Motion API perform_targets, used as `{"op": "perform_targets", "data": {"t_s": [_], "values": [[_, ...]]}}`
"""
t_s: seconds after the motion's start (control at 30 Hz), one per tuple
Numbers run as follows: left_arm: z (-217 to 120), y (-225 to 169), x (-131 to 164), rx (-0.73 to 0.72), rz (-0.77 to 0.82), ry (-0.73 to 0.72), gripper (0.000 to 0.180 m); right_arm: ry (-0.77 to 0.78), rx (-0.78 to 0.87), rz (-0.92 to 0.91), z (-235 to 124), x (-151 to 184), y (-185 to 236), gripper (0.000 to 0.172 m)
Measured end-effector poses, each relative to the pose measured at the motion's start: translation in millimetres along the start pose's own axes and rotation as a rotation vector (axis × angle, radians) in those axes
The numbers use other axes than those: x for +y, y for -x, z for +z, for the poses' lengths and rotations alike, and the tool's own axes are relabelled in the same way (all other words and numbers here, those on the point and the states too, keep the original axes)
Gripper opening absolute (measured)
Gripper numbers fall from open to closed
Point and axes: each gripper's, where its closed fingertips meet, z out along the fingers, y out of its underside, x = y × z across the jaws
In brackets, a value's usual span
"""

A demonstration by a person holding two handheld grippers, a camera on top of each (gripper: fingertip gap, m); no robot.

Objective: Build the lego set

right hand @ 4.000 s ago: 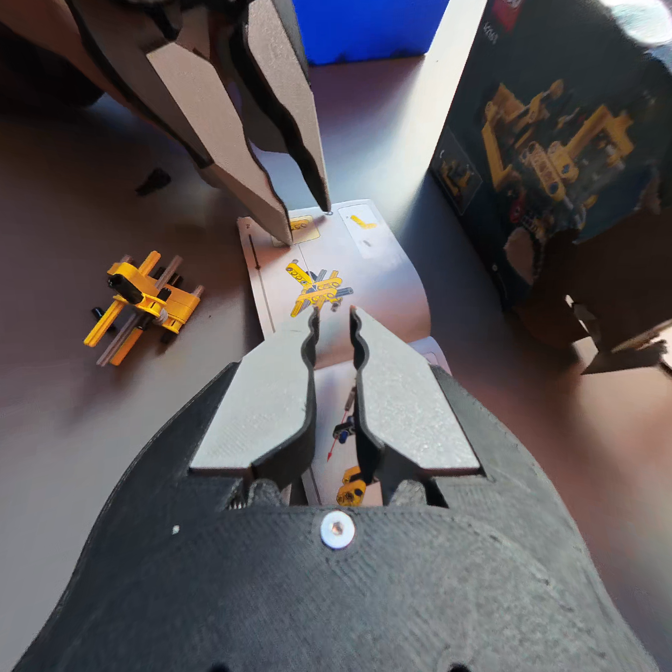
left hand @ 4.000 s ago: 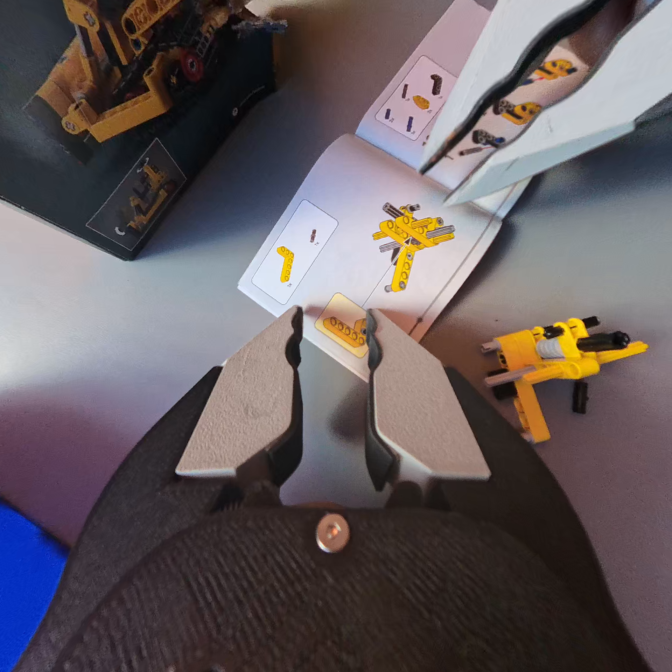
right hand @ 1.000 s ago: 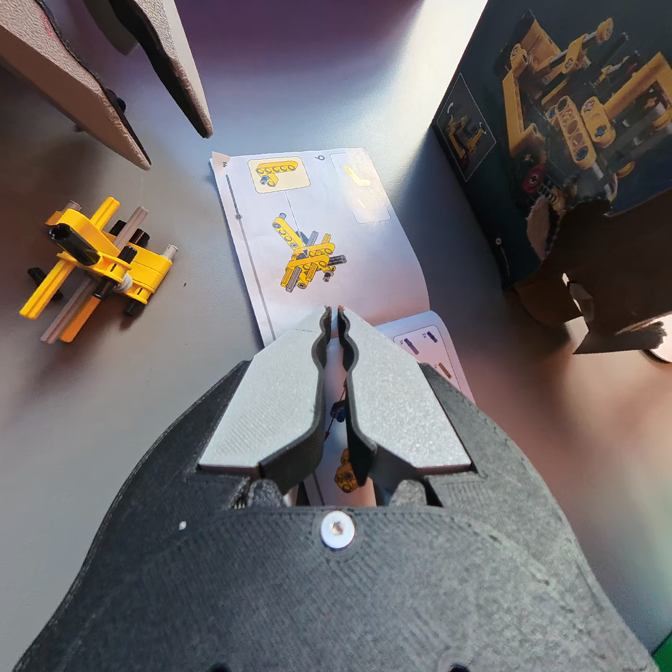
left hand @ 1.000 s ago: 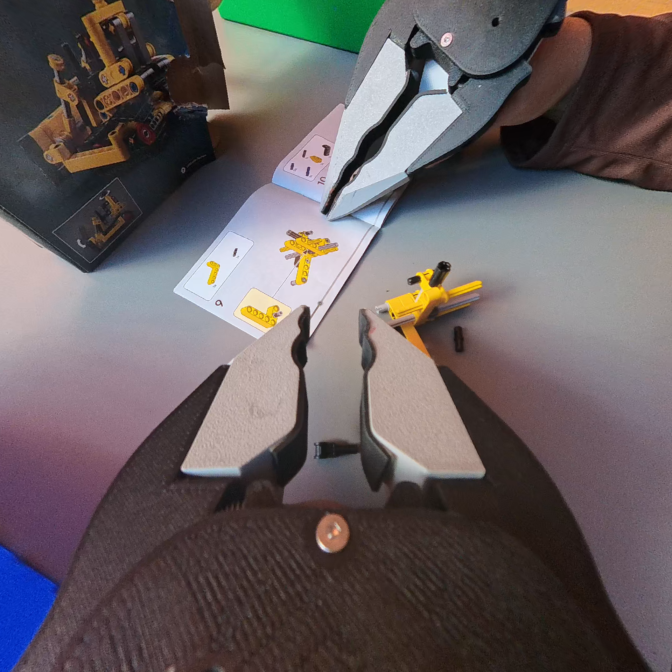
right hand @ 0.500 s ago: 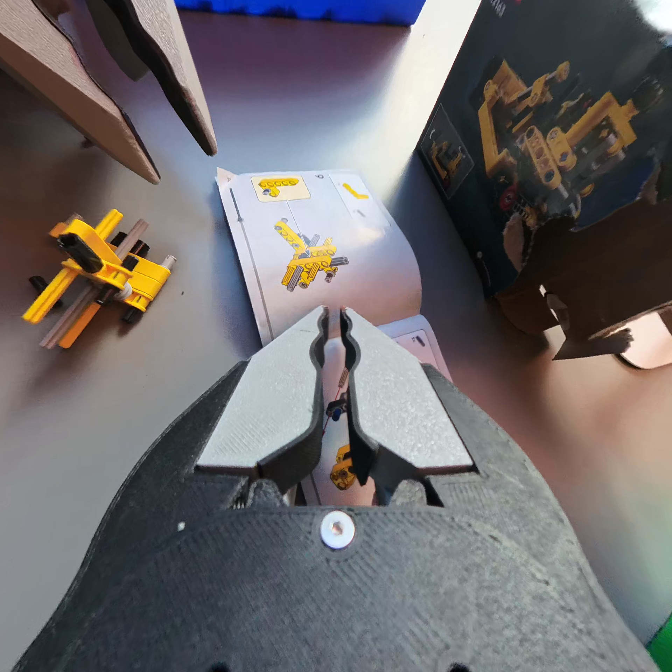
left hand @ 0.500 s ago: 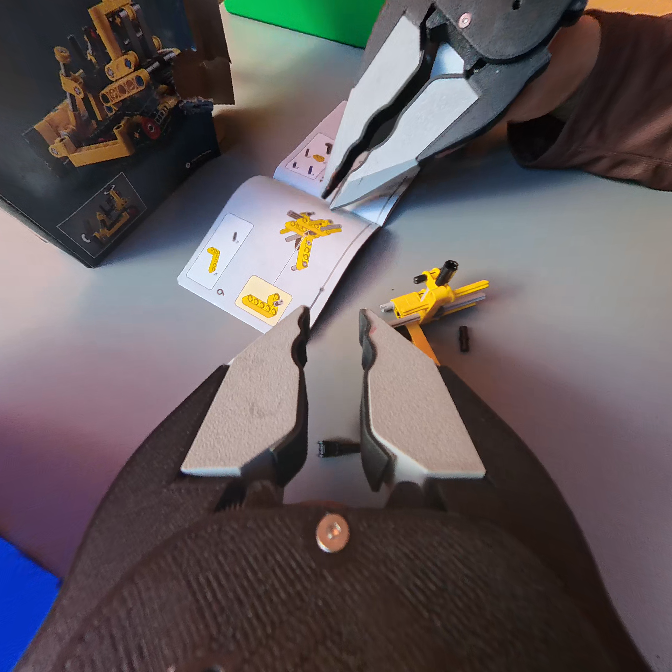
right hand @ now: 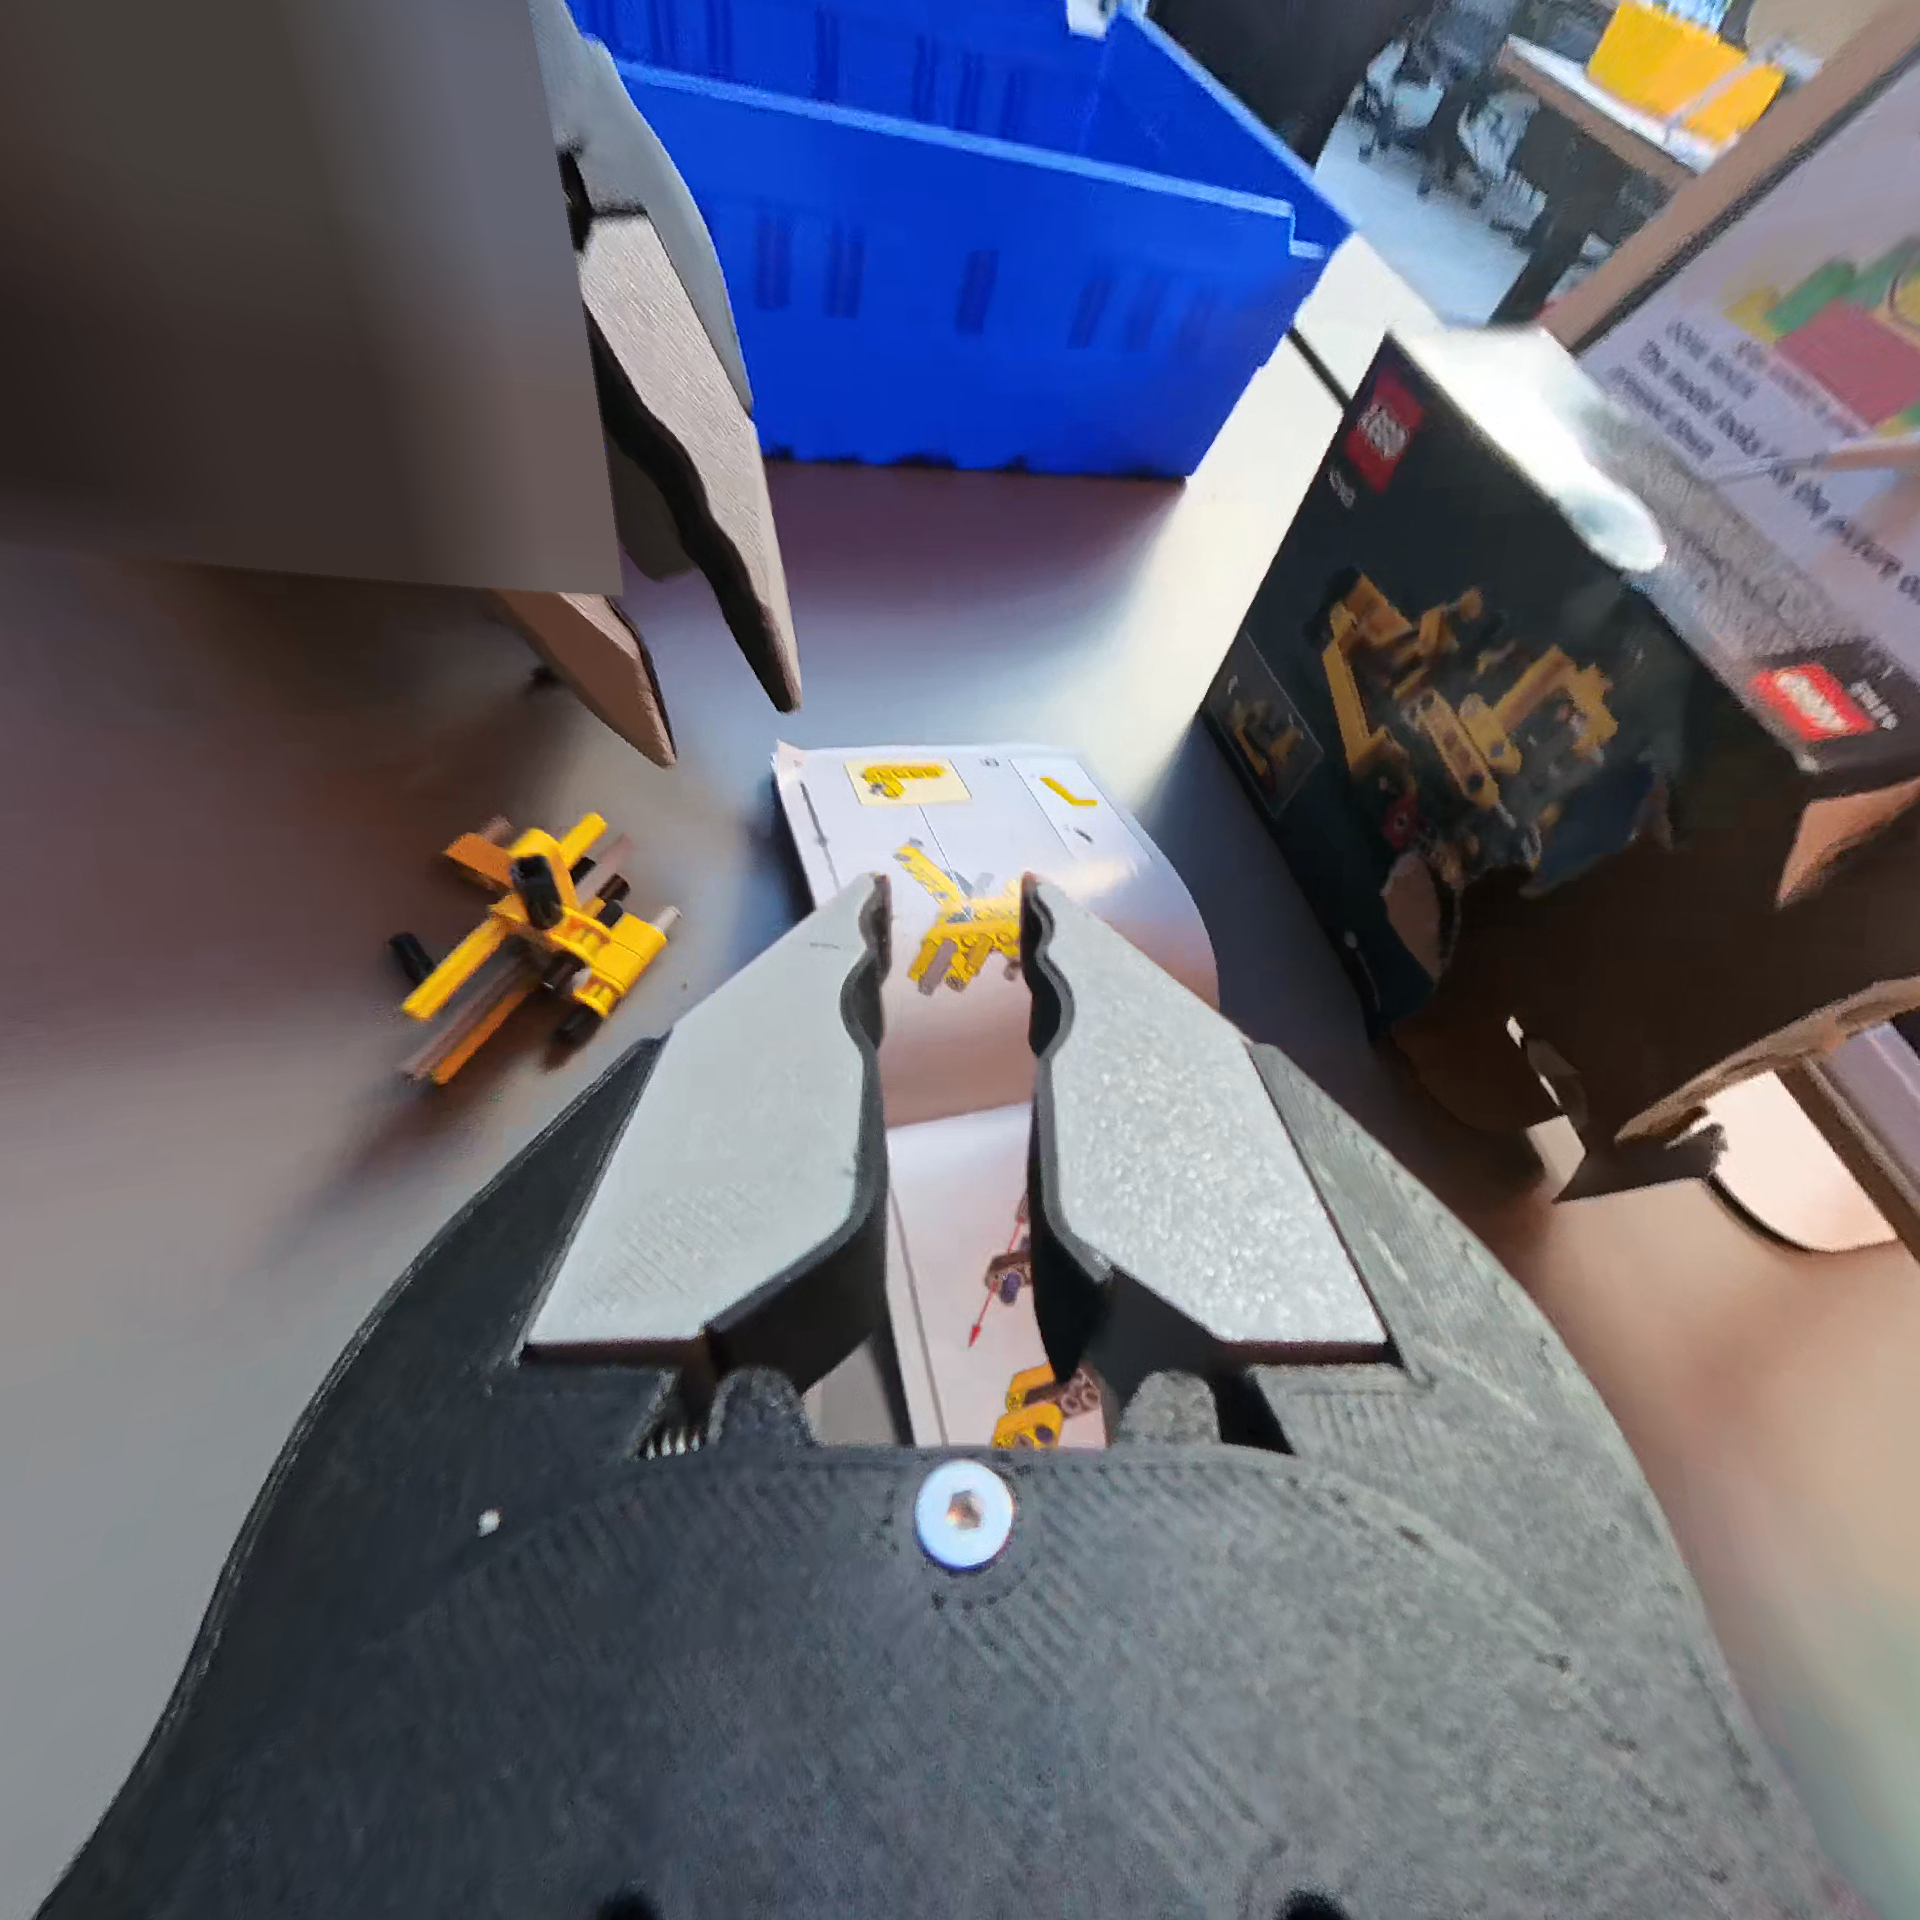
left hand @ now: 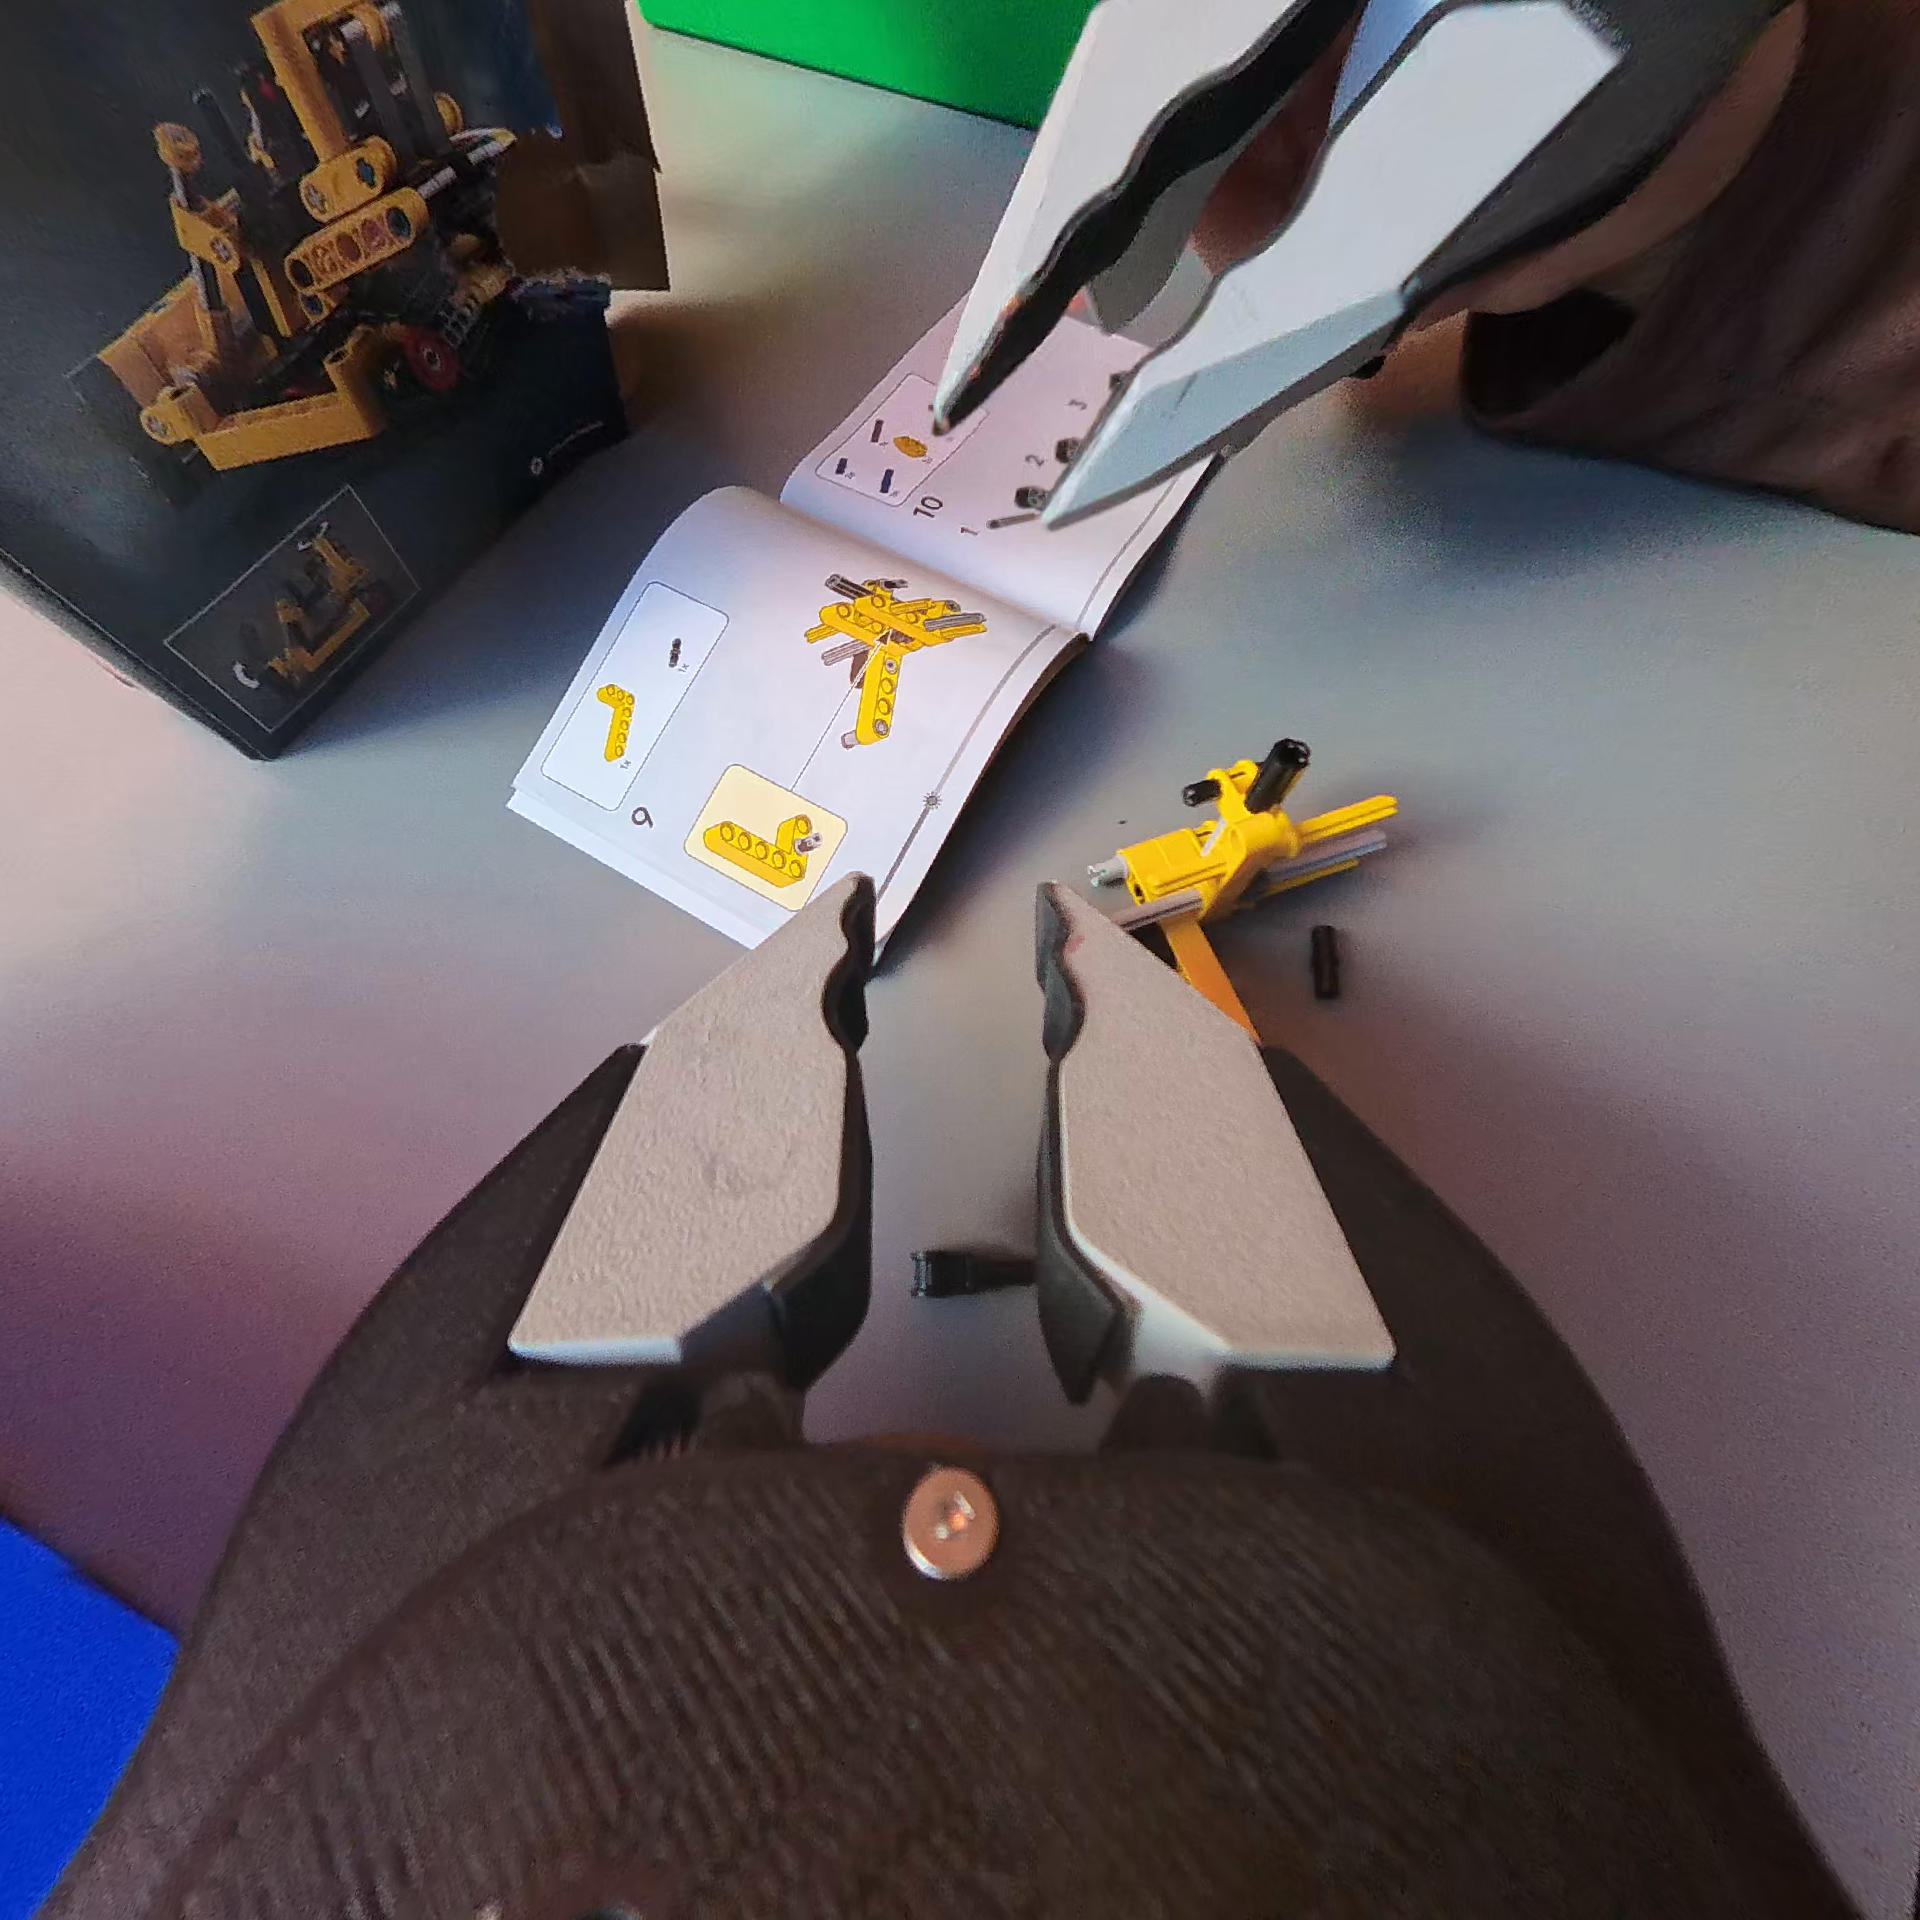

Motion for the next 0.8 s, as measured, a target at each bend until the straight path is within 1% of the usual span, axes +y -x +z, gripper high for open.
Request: {"op": "perform_targets", "data": {"t_s": [0.07,0.17,0.27,0.4,0.53,0.6,0.8], "values": [[0.5,1.8,1.0,-0.014,0.011,0.006,0.028,-0.023,0.015,-0.004,-2.7,-5.6,-1.2,0.02],[3.8,2.9,6.5,-0.019,0.015,0.034,0.03,0.012,0.057,-0.002,-1.7,1.3,-9.0,0.022],[7.3,3.5,11.9,-0.024,0.019,0.058,0.029,0.043,0.048,-0.005,3.8,8.0,-6.1,0.031],[8.2,3.3,13.0,-0.028,0.028,0.063,0.029,0.079,0.061,-0.066,9.4,14.7,-2.4,0.031],[6.5,4.3,10.7,-0.034,0.029,0.054,0.029,0.054,0.063,-0.036,7.1,13.3,-6.8,0.03],[5.9,4.2,9.7,-0.032,0.026,0.049,0.029,0.029,0.082,-0.022,4.1,11.3,-12.7,0.026],[5.5,3.0,9.2,-0.029,0.029,0.047,0.029,-0.073,0.237,0.066,-7.5,4.3,-46.5,0.024]]}}
